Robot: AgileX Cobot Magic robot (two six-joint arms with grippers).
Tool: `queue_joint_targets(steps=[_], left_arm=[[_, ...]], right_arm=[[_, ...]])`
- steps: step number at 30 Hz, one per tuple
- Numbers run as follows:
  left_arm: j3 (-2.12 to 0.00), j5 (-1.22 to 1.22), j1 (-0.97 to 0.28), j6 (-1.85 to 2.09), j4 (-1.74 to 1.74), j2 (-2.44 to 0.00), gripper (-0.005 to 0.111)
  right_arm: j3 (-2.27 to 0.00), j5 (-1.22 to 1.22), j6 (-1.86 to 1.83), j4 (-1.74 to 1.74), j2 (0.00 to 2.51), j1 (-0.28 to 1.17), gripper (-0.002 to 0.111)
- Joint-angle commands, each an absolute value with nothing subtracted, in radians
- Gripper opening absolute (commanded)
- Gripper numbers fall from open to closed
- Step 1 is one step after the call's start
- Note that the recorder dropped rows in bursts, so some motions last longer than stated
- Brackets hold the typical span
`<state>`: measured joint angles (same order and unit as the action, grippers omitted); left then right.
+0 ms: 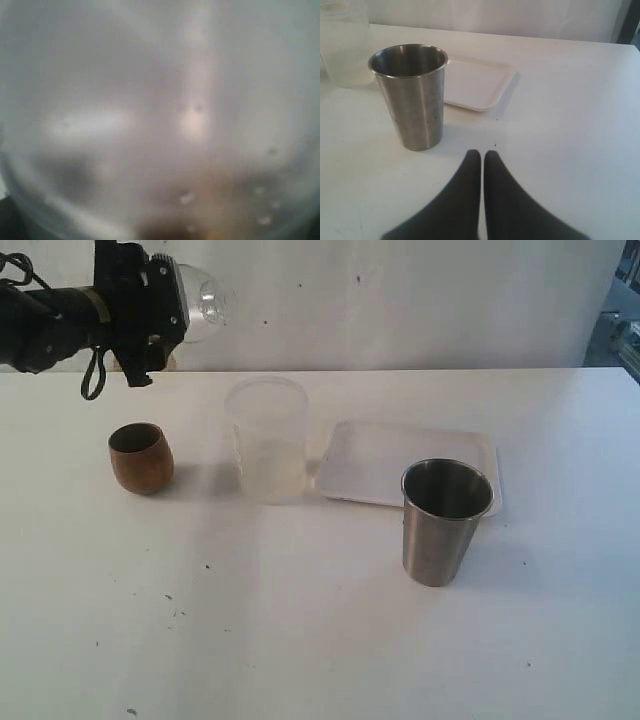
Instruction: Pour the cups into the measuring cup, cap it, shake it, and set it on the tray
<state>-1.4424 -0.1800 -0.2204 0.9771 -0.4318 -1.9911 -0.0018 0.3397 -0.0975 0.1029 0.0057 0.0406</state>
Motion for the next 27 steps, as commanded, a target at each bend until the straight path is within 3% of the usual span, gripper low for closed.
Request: queue_joint_targets(steps=[1,27], left_arm=[[-1.455,-0.215,-0.222,1.147,-0.444,-1.979,0.0],[-1.455,-0.292,-0.263,1.321,-0.444,-1.979,0.0]], right_arm=[[0.0,0.336,-0.093,0.104,0.0,0.039,0.002],[0.0,0.336,-0.093,0.104,0.0,0.039,0.002]])
